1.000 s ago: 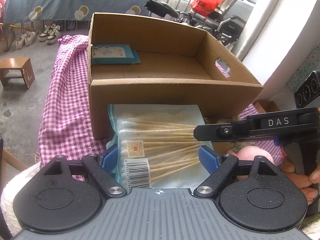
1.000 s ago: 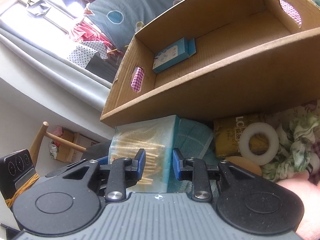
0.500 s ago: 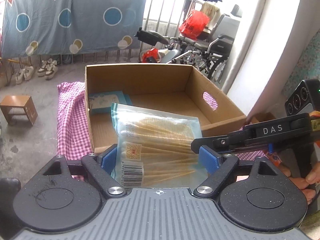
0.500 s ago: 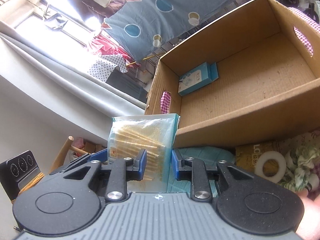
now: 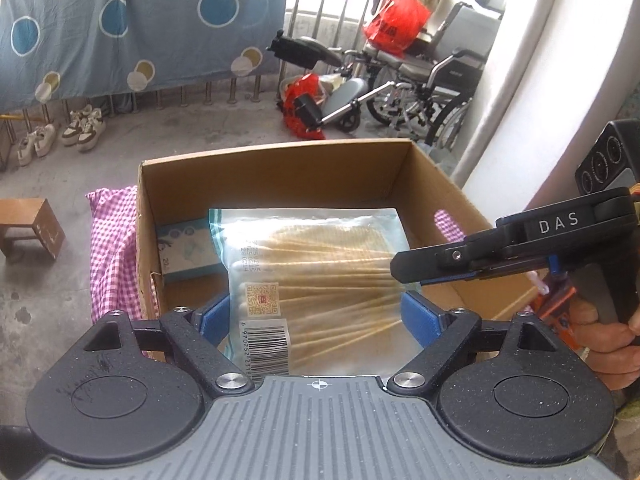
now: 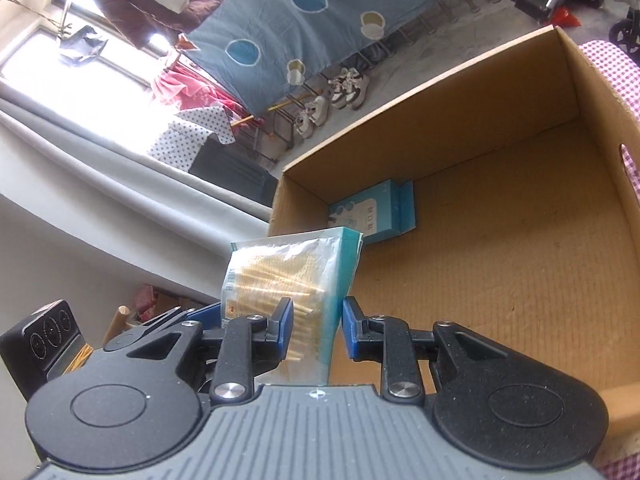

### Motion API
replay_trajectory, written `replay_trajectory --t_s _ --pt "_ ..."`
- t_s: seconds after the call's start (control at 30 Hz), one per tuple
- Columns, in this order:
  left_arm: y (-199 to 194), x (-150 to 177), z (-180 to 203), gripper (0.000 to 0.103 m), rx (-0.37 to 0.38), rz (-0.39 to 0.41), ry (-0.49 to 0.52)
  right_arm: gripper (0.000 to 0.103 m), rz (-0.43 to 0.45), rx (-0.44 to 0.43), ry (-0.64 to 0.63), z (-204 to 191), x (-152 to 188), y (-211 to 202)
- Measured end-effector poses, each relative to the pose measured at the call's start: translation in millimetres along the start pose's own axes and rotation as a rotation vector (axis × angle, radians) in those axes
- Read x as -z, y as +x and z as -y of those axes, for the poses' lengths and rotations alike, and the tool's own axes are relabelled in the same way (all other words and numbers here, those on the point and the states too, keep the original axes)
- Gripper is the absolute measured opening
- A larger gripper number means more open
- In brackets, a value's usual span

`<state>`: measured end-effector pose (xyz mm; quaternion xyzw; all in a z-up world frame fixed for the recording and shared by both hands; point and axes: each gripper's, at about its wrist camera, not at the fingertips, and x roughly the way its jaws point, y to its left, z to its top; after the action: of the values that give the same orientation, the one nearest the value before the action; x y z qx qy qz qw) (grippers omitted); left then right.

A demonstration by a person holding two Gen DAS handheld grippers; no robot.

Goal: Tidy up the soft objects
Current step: 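Lower the cotton swab bag into the box beside the bandage box, release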

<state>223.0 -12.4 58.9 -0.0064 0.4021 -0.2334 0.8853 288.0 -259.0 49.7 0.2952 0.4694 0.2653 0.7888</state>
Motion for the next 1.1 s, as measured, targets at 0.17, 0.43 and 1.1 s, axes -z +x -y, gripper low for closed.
replay_trajectory --t_s 0.17,0.43,1.1 --pt "45 -8 -14 0.103 -0.120 -0.072 -0.021 0.031 -0.112 0.125 0.036 45 -31 61" --pt "26 0 -38 0.103 -0.142 -0.054 -0.119 0.034 -0.257 0.204 0.050 57 -29 87" --pt "-59 81 -67 0.103 -0.094 0.171 -0.204 0.056 -0.426 0.289 0.051 18 -25 164"
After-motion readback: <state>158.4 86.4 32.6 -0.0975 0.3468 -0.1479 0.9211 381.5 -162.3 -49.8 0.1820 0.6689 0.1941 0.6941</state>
